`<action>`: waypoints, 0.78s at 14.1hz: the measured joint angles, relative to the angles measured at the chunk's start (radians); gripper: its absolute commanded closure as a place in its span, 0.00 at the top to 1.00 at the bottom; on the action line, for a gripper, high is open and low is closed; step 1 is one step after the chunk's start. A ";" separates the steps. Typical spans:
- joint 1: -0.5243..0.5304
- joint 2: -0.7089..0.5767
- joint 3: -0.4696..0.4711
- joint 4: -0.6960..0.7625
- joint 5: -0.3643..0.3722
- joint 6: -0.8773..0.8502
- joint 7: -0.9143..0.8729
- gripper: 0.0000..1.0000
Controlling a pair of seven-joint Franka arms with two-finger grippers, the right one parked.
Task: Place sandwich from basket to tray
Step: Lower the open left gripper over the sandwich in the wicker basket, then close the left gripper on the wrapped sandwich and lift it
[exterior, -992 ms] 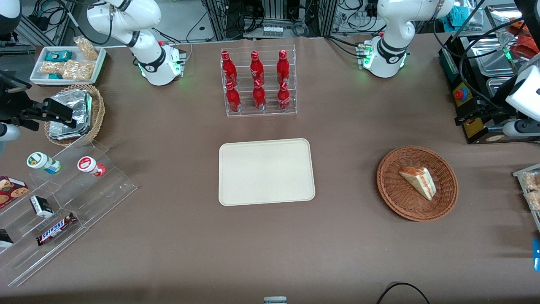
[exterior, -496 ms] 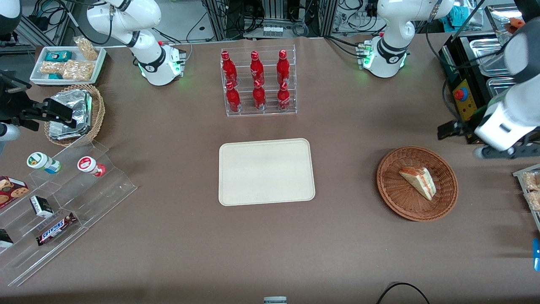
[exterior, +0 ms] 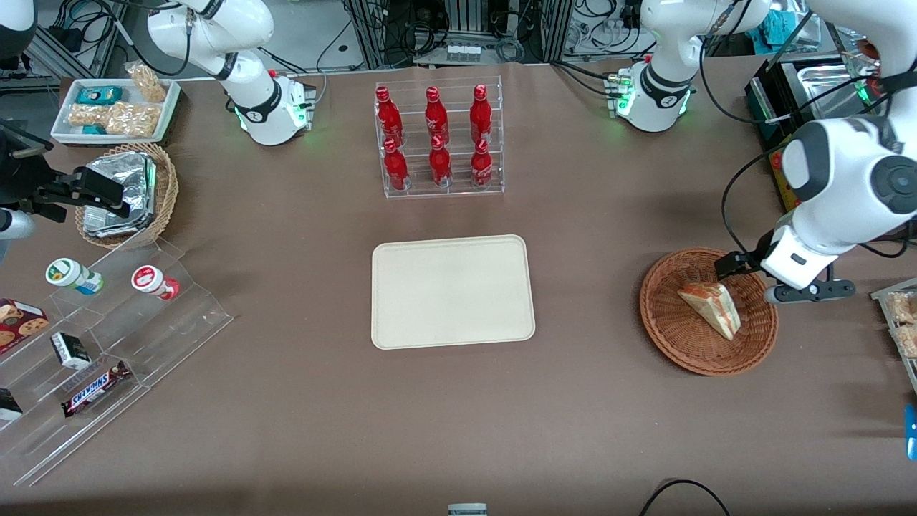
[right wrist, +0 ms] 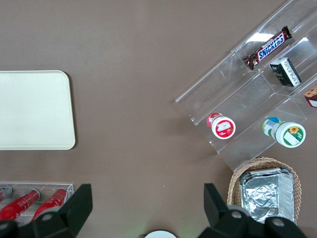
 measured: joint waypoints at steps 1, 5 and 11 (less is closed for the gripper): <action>0.001 0.002 0.005 -0.036 -0.004 0.055 -0.059 1.00; -0.001 0.049 0.005 -0.072 -0.006 0.159 -0.449 1.00; -0.005 0.194 0.001 -0.042 -0.006 0.248 -0.755 0.19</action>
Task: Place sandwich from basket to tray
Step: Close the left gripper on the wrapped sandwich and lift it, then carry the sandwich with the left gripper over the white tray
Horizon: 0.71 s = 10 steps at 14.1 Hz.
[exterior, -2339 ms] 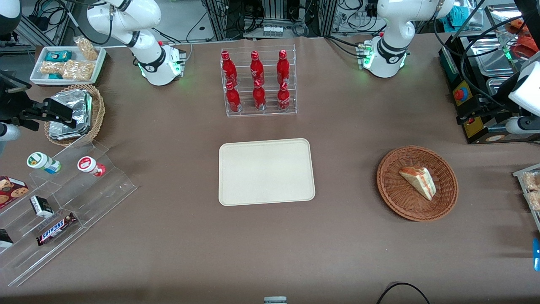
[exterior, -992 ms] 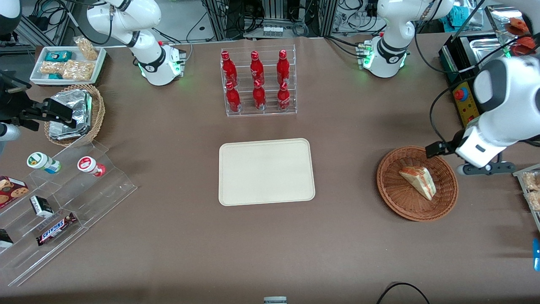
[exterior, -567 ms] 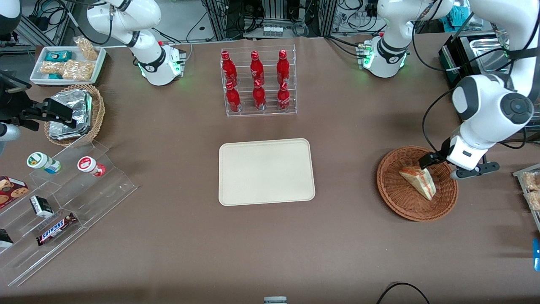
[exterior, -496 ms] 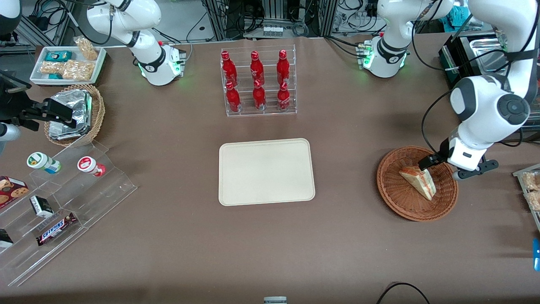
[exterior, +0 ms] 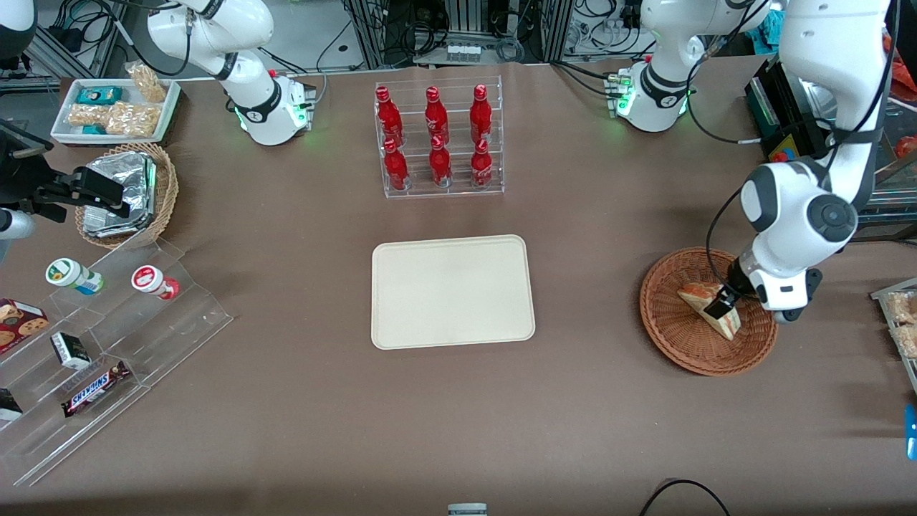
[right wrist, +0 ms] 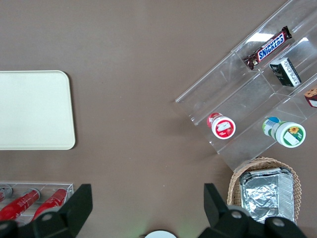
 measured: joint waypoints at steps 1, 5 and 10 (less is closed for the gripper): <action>0.000 0.011 0.000 0.004 0.000 0.000 -0.003 0.11; -0.004 0.006 -0.006 0.051 0.001 -0.117 0.000 0.05; -0.092 -0.028 -0.026 0.174 0.002 -0.305 0.316 0.09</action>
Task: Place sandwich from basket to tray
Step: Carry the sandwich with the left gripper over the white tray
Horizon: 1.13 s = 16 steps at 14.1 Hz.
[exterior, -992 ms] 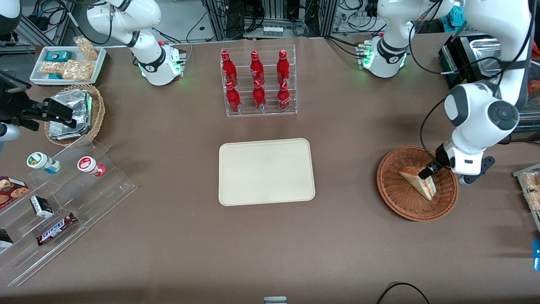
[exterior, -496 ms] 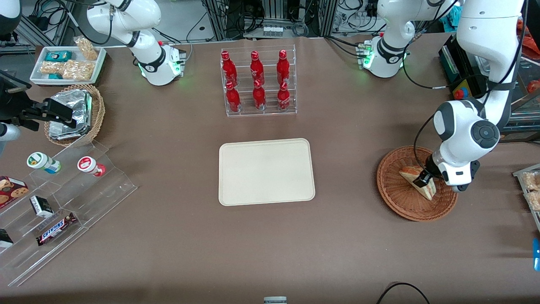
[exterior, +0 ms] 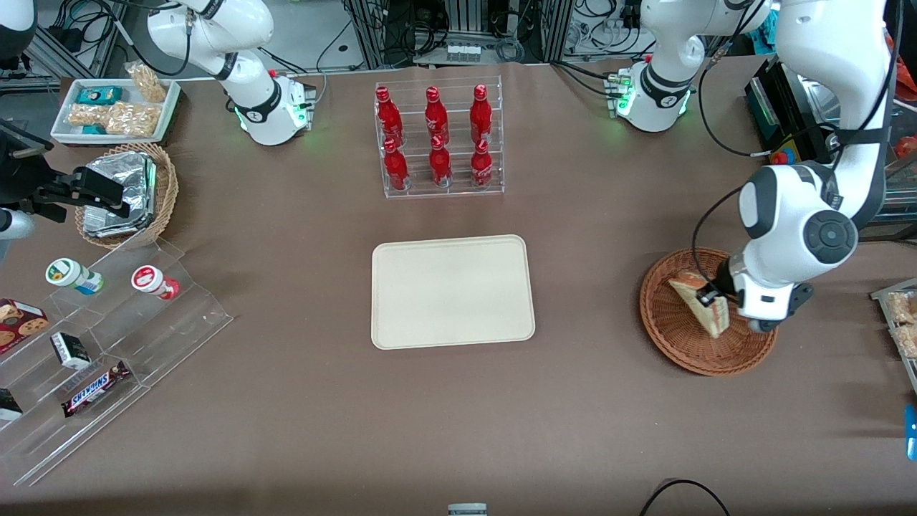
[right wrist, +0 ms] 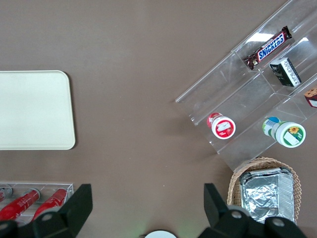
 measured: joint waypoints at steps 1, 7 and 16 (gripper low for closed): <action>-0.028 0.001 -0.008 0.015 -0.015 -0.013 0.080 0.09; -0.200 0.145 -0.125 0.243 -0.088 -0.127 0.009 0.06; -0.531 0.433 -0.127 0.584 -0.045 -0.127 -0.404 0.05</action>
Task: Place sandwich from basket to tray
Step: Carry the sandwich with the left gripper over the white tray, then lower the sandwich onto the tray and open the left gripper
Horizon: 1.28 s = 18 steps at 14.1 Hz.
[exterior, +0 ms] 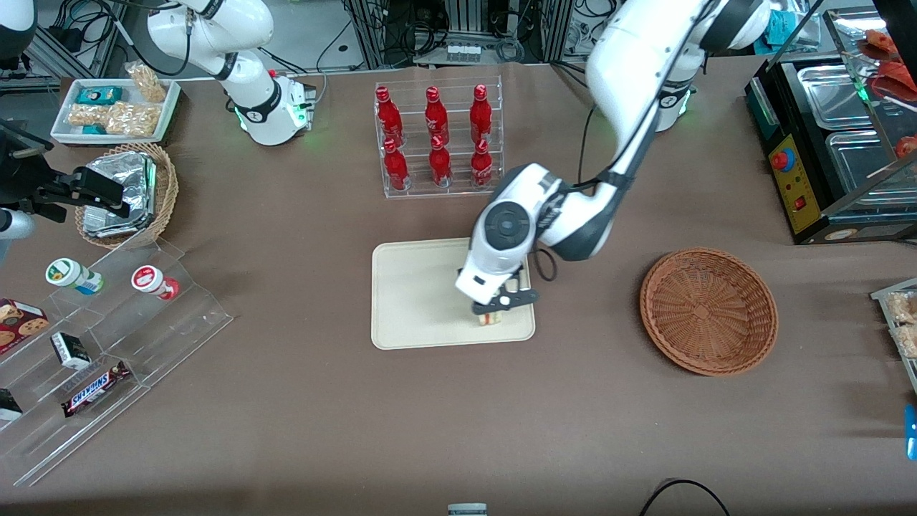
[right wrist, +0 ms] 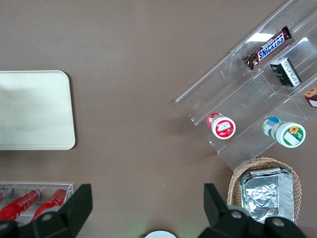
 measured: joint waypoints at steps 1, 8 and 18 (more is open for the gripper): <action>-0.023 0.020 0.000 0.020 0.008 0.000 -0.023 0.05; -0.109 0.080 0.001 0.049 0.017 0.062 -0.061 0.11; -0.110 0.075 0.012 0.082 0.018 0.061 -0.098 1.00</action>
